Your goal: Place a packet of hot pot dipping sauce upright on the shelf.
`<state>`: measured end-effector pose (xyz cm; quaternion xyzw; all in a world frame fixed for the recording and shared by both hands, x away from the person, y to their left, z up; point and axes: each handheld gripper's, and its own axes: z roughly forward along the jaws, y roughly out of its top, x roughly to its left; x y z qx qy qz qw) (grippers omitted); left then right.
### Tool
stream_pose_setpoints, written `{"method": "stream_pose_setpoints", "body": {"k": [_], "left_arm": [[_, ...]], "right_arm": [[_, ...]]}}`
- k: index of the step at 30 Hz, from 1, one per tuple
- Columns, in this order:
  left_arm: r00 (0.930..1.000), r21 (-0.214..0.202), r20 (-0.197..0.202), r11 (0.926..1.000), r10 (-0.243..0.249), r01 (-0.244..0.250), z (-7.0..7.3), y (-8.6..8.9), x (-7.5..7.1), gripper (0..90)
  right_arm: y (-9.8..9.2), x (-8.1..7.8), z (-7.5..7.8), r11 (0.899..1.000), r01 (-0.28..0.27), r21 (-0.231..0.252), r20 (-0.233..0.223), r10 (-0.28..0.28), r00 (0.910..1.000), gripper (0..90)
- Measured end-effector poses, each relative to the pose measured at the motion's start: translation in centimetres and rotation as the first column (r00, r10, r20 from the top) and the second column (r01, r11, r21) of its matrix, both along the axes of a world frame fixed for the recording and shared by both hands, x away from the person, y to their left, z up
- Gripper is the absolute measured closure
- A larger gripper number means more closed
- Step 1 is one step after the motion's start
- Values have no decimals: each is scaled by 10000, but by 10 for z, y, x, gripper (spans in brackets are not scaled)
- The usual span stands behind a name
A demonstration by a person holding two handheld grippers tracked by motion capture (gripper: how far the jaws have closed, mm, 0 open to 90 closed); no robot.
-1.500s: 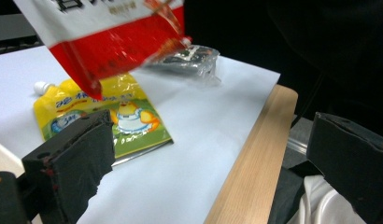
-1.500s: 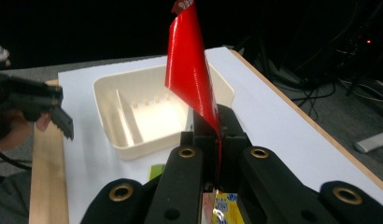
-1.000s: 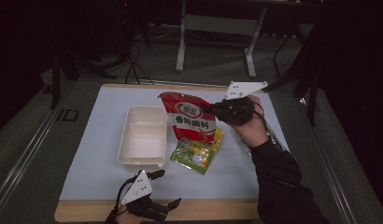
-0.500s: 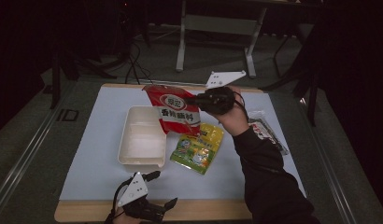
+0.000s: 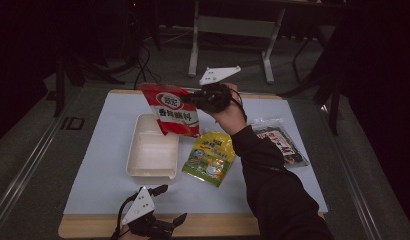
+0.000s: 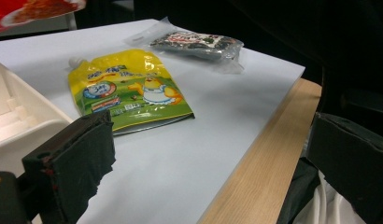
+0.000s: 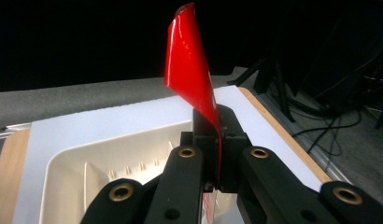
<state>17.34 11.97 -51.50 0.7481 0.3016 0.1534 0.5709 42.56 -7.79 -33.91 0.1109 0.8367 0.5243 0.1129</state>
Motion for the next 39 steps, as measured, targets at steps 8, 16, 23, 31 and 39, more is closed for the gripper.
{"method": "stream_pose_setpoints", "body": {"k": [8, 16, 23, 31, 39], "left_arm": [[9999, -31, -22, 9999, 98, -98, 0, 3, -2, 23], [10000, -60, -65, 10000, 60, -61, 0, 3, -4, 23], [10000, -58, -55, 10000, 37, -38, 0, 4, -5, 23], [10000, -51, -67, 10000, 17, -17, -1, 5, -6, 24], [10000, -2, -39, 10000, -19, 19, -1, 5, -7, 23]], "right_arm": [[25, 15, -9, 9998, 46, 176, -102, -44, 9999, 893], [38, 26, -19, 9968, 98, 790, 234, -116, 9997, 893], [52, 36, -31, 9964, 22, 852, -33, -19, 10000, 893], [65, 44, -46, 9973, -4, 732, -208, 19, 9998, 893], [76, 45, -64, 9973, 27, 738, -365, 0, 9993, 892]]}}
